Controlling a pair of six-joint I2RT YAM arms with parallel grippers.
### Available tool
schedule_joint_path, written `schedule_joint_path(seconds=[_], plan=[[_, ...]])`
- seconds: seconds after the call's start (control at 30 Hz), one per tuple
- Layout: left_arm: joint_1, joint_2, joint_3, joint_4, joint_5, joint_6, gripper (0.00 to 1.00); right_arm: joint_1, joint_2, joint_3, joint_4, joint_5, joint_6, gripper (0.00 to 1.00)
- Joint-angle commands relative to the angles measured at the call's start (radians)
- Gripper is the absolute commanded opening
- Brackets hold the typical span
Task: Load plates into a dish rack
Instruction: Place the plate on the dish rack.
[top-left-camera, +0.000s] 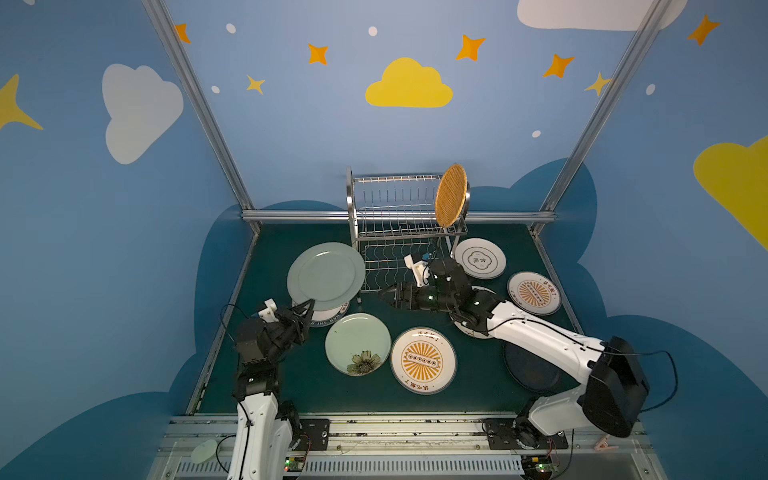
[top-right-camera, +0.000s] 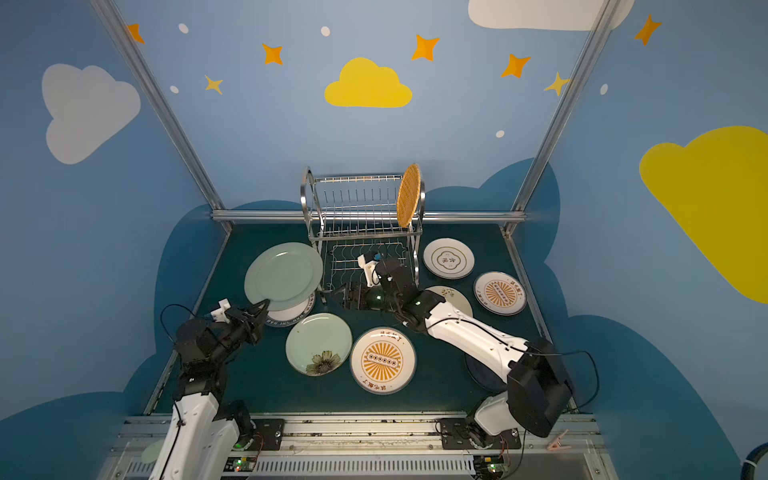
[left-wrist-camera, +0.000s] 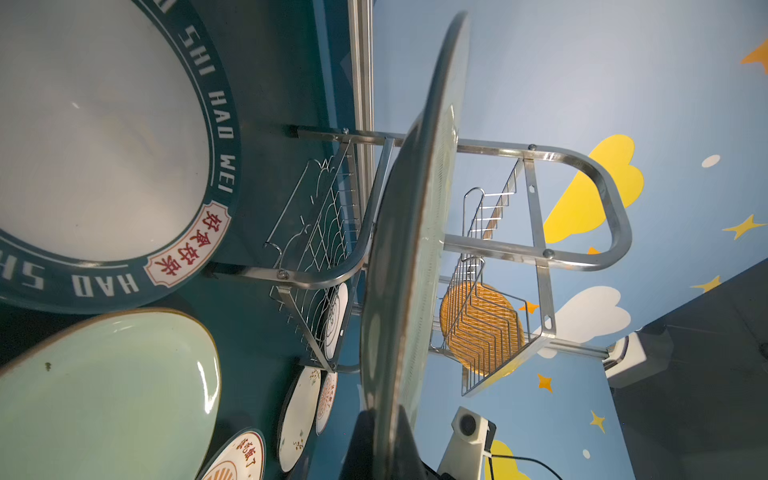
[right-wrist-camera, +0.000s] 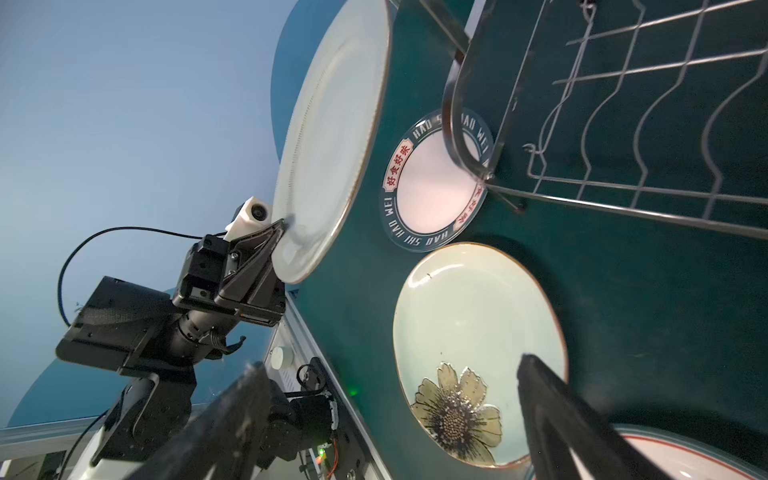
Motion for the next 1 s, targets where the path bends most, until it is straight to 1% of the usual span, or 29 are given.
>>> schedule_joint_path(seconds=[0.0, 0.07, 0.17, 0.33, 0.47, 0.57, 0.7, 0.83, 0.97], plan=[[-0.026, -0.037, 0.054, 0.107, -0.027, 0.001, 0.04, 0.032, 0.046, 0.066, 0.083, 0.018, 0.061, 0.88], [-0.041, -0.041, 0.055, 0.107, -0.033, 0.0, 0.04, 0.045, 0.088, 0.091, 0.122, 0.015, 0.087, 0.85], [-0.052, -0.049, 0.051, 0.107, -0.037, -0.004, 0.04, 0.063, 0.15, 0.144, 0.132, 0.015, 0.109, 0.8], [-0.058, -0.072, 0.043, 0.1, -0.044, -0.01, 0.04, 0.076, 0.216, 0.184, 0.169, 0.046, 0.149, 0.69], [-0.062, -0.078, 0.039, 0.1, -0.046, -0.014, 0.04, 0.077, 0.24, 0.188, 0.199, 0.063, 0.191, 0.6], [-0.062, -0.08, 0.037, 0.098, -0.049, -0.014, 0.04, 0.081, 0.249, 0.183, 0.218, 0.08, 0.219, 0.51], [-0.065, -0.083, 0.033, 0.096, -0.052, -0.014, 0.04, 0.089, 0.255, 0.176, 0.24, 0.114, 0.24, 0.45], [-0.066, -0.083, 0.029, 0.097, -0.057, -0.017, 0.04, 0.099, 0.273, 0.18, 0.282, 0.133, 0.262, 0.36], [-0.067, -0.085, 0.026, 0.099, -0.059, -0.019, 0.04, 0.112, 0.288, 0.193, 0.287, 0.161, 0.273, 0.29]])
